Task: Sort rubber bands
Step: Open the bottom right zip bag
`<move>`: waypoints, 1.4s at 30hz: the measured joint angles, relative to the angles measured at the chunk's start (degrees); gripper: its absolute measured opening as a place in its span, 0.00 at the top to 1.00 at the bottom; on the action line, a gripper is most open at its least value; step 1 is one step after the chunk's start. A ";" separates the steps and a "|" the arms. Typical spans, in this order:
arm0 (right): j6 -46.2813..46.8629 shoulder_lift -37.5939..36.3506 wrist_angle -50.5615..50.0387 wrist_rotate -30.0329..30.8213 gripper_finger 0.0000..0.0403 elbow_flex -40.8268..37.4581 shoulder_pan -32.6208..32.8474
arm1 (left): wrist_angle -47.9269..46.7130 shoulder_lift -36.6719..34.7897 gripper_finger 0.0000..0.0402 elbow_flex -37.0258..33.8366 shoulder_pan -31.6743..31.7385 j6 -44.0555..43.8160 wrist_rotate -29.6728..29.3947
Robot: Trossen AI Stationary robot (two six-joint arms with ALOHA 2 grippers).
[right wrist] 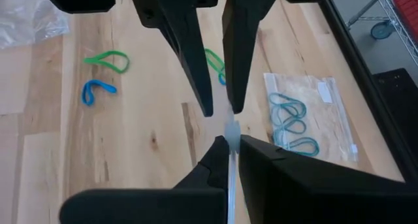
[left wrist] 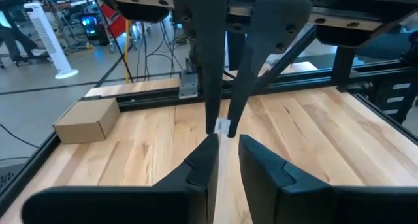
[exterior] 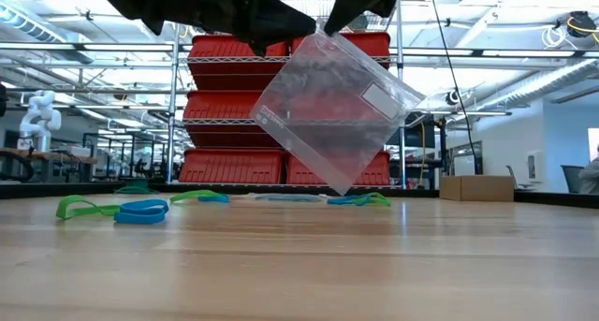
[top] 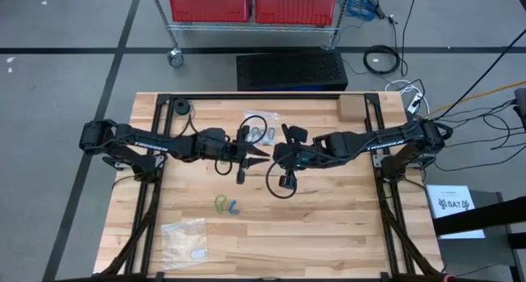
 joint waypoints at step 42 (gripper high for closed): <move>2.76 -0.02 -3.48 -0.10 1.00 -0.04 0.06 | 0.31 0.08 0.99 -0.02 0.05 1.72 -2.97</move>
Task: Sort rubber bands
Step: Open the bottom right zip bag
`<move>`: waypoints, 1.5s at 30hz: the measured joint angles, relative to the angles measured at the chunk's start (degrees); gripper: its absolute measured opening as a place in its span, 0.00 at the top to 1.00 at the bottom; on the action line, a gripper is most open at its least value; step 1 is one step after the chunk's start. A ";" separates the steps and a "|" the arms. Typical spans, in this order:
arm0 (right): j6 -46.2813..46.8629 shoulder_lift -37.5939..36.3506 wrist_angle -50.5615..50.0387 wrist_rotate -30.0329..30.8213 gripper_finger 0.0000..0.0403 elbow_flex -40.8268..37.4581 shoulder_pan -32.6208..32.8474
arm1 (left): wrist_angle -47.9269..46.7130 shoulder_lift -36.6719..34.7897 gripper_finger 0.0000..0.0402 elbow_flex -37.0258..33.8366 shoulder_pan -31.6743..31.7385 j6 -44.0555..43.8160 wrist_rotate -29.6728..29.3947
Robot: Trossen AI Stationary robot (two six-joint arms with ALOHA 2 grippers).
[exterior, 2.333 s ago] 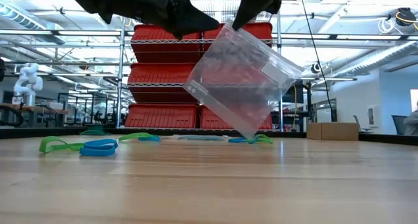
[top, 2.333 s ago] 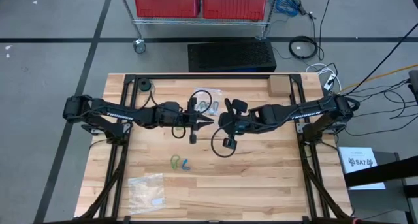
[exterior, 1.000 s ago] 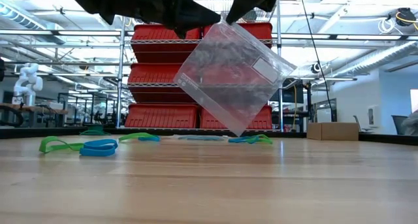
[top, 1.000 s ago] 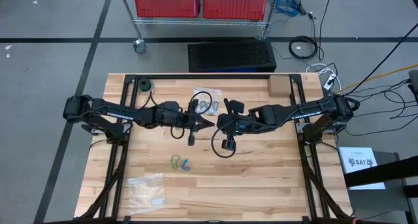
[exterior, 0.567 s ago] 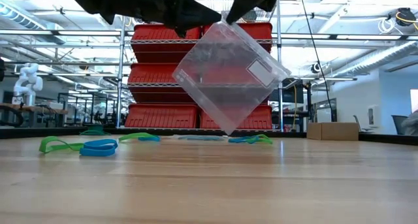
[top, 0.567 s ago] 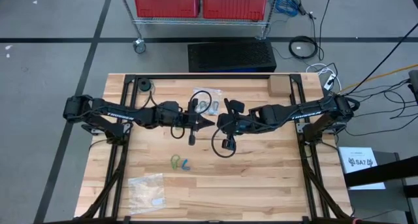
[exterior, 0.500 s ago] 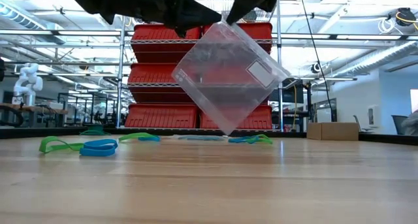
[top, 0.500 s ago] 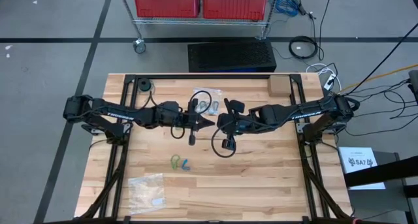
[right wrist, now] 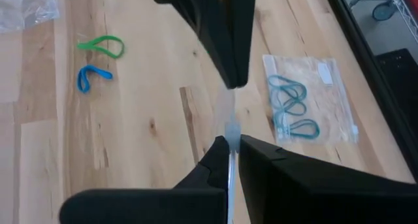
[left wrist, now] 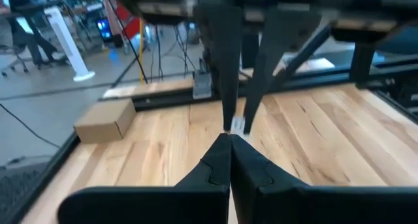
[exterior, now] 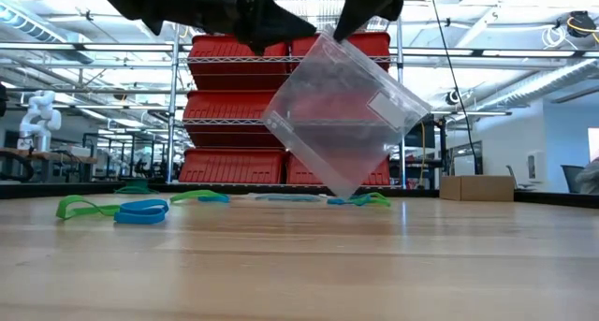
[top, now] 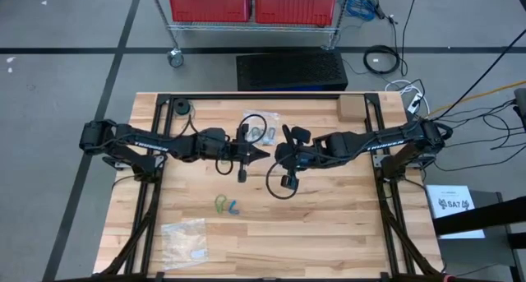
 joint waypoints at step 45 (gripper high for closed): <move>-2.48 0.00 2.38 -4.31 1.00 0.02 -0.06 | -2.30 5.44 0.84 3.17 -0.44 -2.63 6.25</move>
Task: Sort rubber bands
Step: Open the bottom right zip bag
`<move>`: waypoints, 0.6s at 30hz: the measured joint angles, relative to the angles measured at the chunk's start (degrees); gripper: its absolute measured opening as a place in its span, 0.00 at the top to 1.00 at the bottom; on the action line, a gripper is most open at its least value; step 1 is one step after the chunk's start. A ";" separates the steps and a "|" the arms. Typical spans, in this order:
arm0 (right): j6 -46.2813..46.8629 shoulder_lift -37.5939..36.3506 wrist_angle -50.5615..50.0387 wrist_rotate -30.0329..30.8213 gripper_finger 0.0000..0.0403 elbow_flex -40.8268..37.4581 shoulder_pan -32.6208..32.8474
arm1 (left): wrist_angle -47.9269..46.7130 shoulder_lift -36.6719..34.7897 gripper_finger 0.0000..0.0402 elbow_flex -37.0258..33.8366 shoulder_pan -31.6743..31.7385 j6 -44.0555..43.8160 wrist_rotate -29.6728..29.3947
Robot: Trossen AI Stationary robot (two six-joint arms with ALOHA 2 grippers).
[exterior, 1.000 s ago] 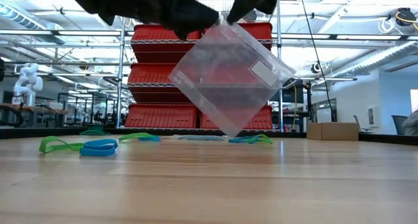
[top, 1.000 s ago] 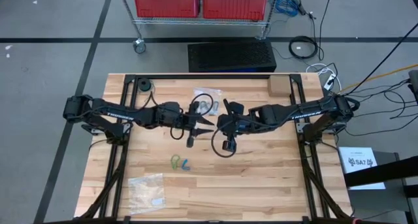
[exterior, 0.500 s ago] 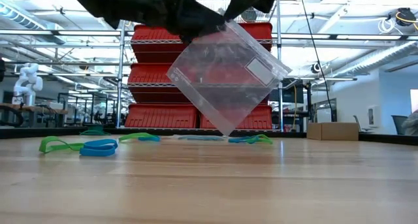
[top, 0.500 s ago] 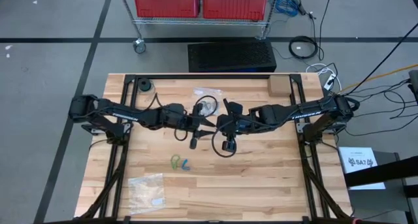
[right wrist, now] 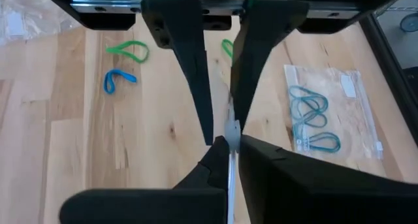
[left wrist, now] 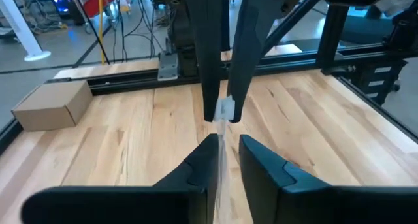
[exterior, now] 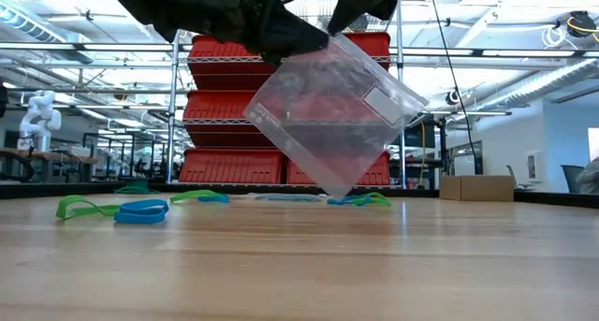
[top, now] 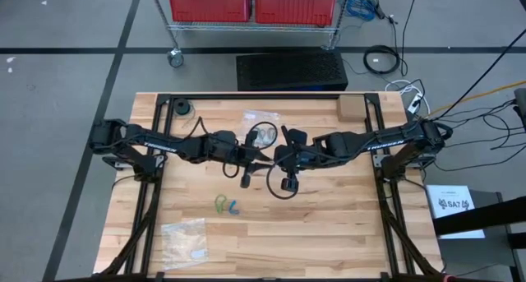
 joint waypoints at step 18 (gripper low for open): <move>1.46 0.00 -1.40 -2.86 1.00 0.02 0.00 | 0.22 -0.52 0.91 0.00 0.02 1.07 -0.07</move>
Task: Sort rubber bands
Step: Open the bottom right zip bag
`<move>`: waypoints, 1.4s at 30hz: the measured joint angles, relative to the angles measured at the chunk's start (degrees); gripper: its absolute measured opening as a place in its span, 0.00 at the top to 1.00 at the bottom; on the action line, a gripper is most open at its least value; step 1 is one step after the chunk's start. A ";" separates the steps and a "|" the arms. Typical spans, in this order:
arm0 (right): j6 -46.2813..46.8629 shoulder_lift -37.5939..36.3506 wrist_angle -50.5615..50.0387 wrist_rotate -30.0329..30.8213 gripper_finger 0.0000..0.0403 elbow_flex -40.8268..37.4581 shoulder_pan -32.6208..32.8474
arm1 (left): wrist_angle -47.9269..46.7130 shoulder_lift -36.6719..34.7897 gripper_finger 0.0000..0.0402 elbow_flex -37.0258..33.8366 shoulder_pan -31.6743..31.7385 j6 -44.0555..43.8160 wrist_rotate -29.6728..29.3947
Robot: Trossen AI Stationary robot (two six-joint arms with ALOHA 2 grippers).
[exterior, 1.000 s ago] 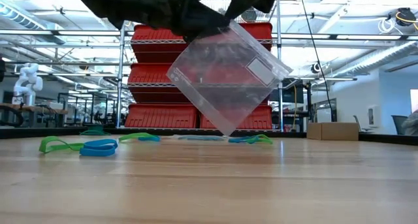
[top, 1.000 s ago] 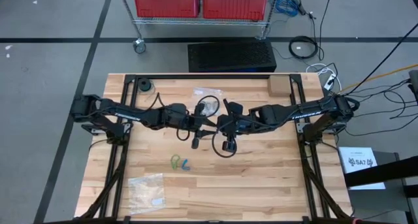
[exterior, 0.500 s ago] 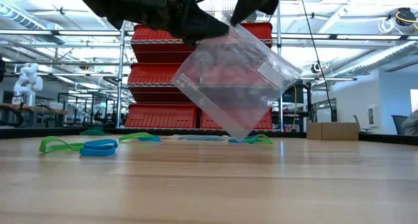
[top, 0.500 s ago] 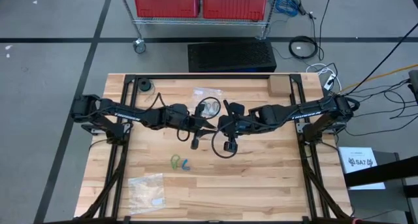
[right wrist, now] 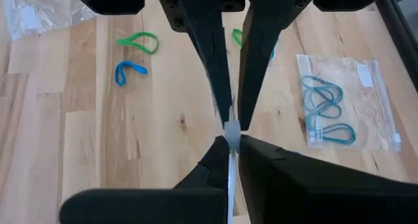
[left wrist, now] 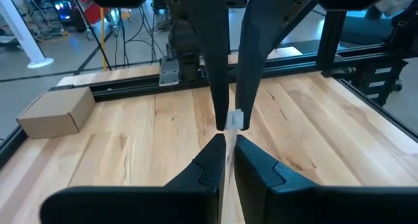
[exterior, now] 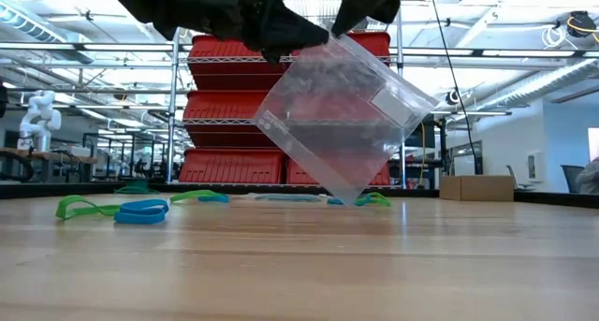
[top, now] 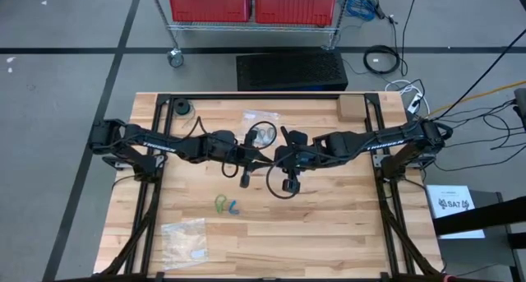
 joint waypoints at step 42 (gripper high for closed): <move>9.83 0.00 -10.67 -0.37 1.00 0.04 3.85 | 0.42 -6.79 1.00 -0.11 0.11 1.51 -2.61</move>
